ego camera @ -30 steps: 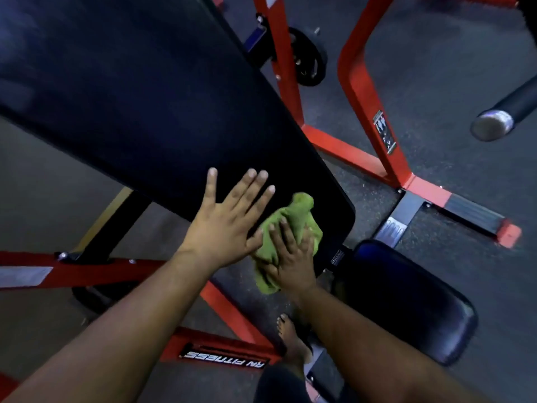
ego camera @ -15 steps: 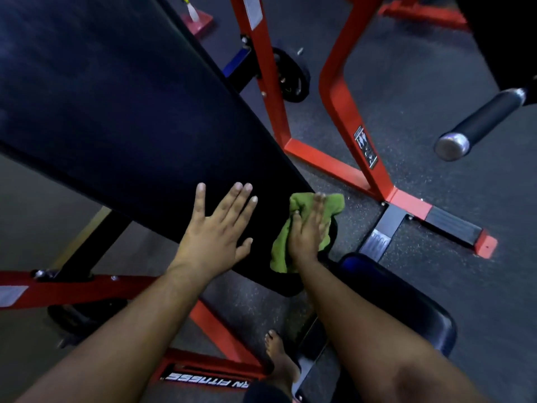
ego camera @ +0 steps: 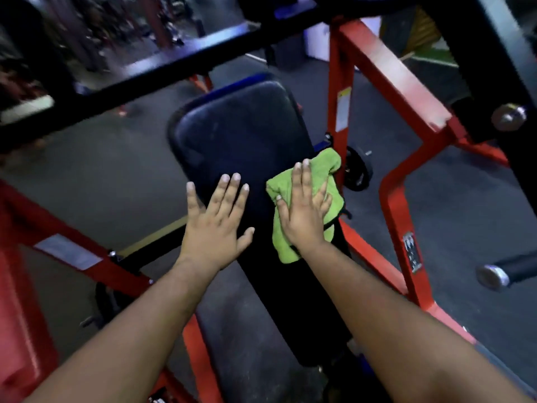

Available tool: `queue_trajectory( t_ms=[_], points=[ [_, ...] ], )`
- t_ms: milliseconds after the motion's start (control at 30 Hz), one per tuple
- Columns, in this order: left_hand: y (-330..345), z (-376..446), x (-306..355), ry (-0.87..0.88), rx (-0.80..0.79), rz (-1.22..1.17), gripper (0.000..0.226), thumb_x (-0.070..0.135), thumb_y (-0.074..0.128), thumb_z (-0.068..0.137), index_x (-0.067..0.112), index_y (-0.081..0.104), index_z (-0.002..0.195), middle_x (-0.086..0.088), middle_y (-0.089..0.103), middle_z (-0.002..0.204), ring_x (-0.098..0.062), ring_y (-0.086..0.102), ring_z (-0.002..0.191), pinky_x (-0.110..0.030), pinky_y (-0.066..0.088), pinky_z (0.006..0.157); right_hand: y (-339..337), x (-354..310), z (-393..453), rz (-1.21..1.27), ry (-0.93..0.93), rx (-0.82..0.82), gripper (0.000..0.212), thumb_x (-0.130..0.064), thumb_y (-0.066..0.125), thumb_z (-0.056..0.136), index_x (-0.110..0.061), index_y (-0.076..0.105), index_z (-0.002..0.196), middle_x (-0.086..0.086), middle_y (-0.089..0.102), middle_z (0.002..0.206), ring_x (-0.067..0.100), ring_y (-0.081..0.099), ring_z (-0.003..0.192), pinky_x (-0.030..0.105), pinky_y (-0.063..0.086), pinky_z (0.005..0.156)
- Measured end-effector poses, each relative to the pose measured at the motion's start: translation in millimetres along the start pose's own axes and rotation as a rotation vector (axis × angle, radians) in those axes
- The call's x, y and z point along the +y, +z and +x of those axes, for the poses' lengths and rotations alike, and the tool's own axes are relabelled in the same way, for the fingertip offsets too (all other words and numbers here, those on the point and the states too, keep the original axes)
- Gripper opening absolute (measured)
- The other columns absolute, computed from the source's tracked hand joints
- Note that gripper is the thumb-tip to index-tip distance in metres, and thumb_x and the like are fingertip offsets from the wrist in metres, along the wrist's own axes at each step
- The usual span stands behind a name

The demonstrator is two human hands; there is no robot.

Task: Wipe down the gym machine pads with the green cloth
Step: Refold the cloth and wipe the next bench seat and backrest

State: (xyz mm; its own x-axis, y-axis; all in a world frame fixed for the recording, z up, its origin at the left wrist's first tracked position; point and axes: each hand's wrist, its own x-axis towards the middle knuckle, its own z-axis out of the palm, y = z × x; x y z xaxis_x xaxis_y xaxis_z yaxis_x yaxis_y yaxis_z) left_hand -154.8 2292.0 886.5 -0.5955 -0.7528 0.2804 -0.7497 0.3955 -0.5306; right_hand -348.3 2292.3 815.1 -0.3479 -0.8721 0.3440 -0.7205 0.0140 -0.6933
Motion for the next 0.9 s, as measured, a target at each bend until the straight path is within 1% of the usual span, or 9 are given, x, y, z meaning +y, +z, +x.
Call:
queue_trajectory(
  t_ms=[133,200,300,433,600,667,733,800,900],
  points=[
    [0.4,-21.4,-18.5,-0.041,-0.073,-0.013,0.089,0.066,0.039,0.096,0.018,0.007,0.163,-0.006,-0.007,0.171,-0.021,-0.006,0.158,-0.076,-0.008,0.115,-17.7,-54.0,56.0,-0.046,-0.078,0.062,0.077,-0.055,0.035,0.103,-0.031,-0.006,0.163,-0.013,-0.015,0.170,0.049,-0.005,0.153,0.075,0.009,0.115],
    [-2.6,-27.3,-18.6,-0.045,-0.132,-0.011,0.089,0.068,0.035,0.097,0.018,0.002,0.163,-0.004,-0.011,0.170,-0.020,-0.008,0.158,-0.077,-0.007,0.114,-25.3,-87.5,86.4,-0.066,-0.094,0.084,0.076,-0.055,0.034,0.103,-0.029,-0.003,0.164,-0.010,-0.011,0.171,0.050,-0.004,0.153,0.076,0.012,0.115],
    [-11.6,-31.4,-17.2,-0.111,-0.203,-0.021,0.088,0.069,0.024,0.097,0.018,-0.010,0.161,-0.002,-0.021,0.168,-0.018,-0.015,0.156,-0.077,-0.014,0.111,-26.4,-134.2,103.8,-0.151,-0.204,0.059,0.078,-0.053,0.037,0.101,-0.026,0.000,0.164,-0.008,-0.007,0.172,0.050,-0.007,0.153,0.076,0.012,0.113],
    [-15.5,-47.5,-18.7,-0.198,-0.302,-0.064,0.090,0.072,0.019,0.096,0.020,-0.015,0.160,-0.001,-0.025,0.167,-0.016,-0.021,0.155,-0.077,-0.014,0.111,-24.7,-152.3,88.4,-0.371,-0.596,-0.097,0.079,-0.045,0.045,0.100,-0.032,-0.001,0.163,-0.013,-0.008,0.171,0.047,-0.011,0.154,0.077,0.013,0.115],
    [-32.5,-77.0,-25.8,-0.319,-0.432,-0.213,0.090,0.077,0.022,0.094,0.024,-0.004,0.162,0.000,-0.022,0.168,-0.016,-0.015,0.156,-0.076,-0.010,0.113,-37.4,-95.3,36.3,-0.621,-0.911,-0.439,0.080,-0.015,0.042,0.099,-0.042,0.002,0.162,-0.021,-0.013,0.169,0.037,-0.021,0.154,0.069,0.008,0.117],
    [-45.3,-82.3,-24.1,-0.325,-0.465,-0.254,0.091,0.078,0.023,0.094,0.025,-0.002,0.163,0.001,-0.021,0.169,-0.016,-0.014,0.157,-0.075,-0.009,0.114,-44.9,-64.5,9.9,-0.635,-0.893,-0.593,0.077,-0.015,0.043,0.099,-0.044,0.009,0.162,-0.023,-0.007,0.168,0.032,-0.017,0.156,0.067,0.015,0.118],
    [-61.7,-90.0,-17.0,-0.352,-0.467,-0.296,0.091,0.079,0.023,0.093,0.025,0.001,0.163,0.001,-0.017,0.170,-0.016,-0.011,0.157,-0.074,-0.009,0.115,-61.5,-40.8,-16.4,-0.598,-0.838,-0.671,0.069,-0.020,0.043,0.102,-0.044,0.015,0.161,-0.025,0.001,0.168,0.031,-0.005,0.158,0.060,0.021,0.116],
    [-76.3,-95.4,-3.2,-0.378,-0.470,-0.390,0.091,0.080,0.024,0.093,0.025,0.006,0.163,0.001,-0.008,0.171,-0.015,-0.006,0.158,-0.072,-0.007,0.117,-82.5,-24.2,-45.0,-0.510,-0.761,-0.639,0.065,-0.021,0.043,0.104,-0.044,0.020,0.160,-0.025,0.008,0.168,0.035,0.008,0.157,0.056,0.022,0.115],
    [-100.8,-103.4,32.0,-0.415,-0.496,-0.656,0.089,0.079,0.027,0.093,0.025,0.015,0.163,0.002,0.011,0.171,-0.015,0.008,0.157,-0.064,-0.002,0.122,-113.9,-11.3,-93.5,-0.361,-0.653,-0.471,0.066,-0.020,0.049,0.100,-0.043,0.027,0.159,-0.024,0.016,0.167,0.038,0.019,0.154,0.055,0.028,0.110]
  ],
)
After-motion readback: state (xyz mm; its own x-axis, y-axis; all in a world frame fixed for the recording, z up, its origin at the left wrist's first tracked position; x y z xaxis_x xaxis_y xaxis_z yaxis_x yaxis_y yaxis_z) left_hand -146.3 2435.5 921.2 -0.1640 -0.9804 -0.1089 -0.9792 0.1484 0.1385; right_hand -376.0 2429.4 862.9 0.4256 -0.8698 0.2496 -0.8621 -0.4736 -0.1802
